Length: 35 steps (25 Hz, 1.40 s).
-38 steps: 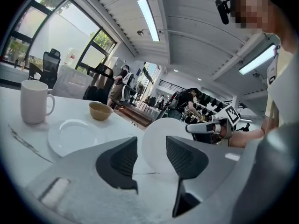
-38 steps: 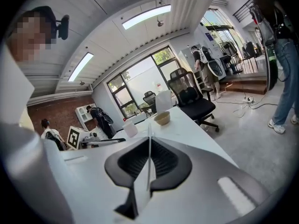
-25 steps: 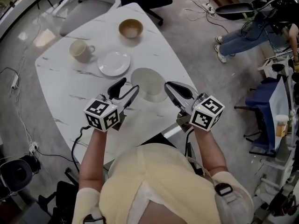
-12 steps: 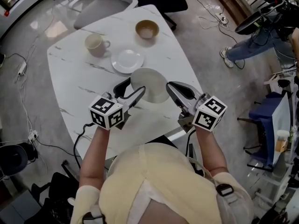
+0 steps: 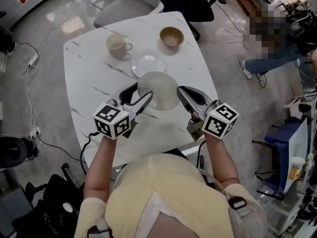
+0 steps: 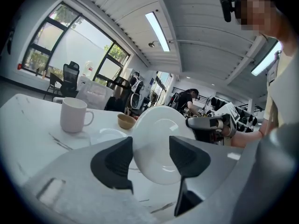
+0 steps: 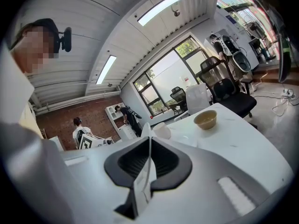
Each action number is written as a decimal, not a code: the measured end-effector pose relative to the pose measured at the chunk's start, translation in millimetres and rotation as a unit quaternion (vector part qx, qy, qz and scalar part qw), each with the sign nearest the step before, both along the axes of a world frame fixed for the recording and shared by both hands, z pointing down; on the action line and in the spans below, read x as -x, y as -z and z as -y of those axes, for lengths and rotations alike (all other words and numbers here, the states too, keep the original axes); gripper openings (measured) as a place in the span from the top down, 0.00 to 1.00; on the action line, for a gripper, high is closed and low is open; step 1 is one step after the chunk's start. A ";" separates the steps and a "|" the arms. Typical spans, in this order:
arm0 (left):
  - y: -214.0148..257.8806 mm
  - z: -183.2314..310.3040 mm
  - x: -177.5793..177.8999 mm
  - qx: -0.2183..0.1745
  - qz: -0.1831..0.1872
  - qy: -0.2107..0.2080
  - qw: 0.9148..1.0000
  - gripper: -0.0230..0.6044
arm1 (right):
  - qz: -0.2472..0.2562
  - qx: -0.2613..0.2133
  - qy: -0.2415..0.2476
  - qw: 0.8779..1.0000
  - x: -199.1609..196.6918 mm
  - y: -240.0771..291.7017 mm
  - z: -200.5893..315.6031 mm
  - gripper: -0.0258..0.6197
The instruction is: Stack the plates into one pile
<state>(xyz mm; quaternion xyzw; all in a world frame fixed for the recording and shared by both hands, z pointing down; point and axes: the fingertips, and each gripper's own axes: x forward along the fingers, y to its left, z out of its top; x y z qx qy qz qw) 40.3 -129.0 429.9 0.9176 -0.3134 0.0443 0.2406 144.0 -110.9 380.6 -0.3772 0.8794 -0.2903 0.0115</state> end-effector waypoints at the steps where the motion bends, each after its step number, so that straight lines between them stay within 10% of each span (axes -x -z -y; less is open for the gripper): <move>1: 0.6 1.5 2.6 -0.003 0.003 0.006 1.000 0.58 | -0.006 -0.001 0.000 1.000 1.2 -1.8 3.9 0.93; 35: -67.2 115.8 28.7 0.071 0.126 0.177 0.973 0.67 | -0.104 0.093 -0.014 0.990 14.4 -104.0 156.8 0.89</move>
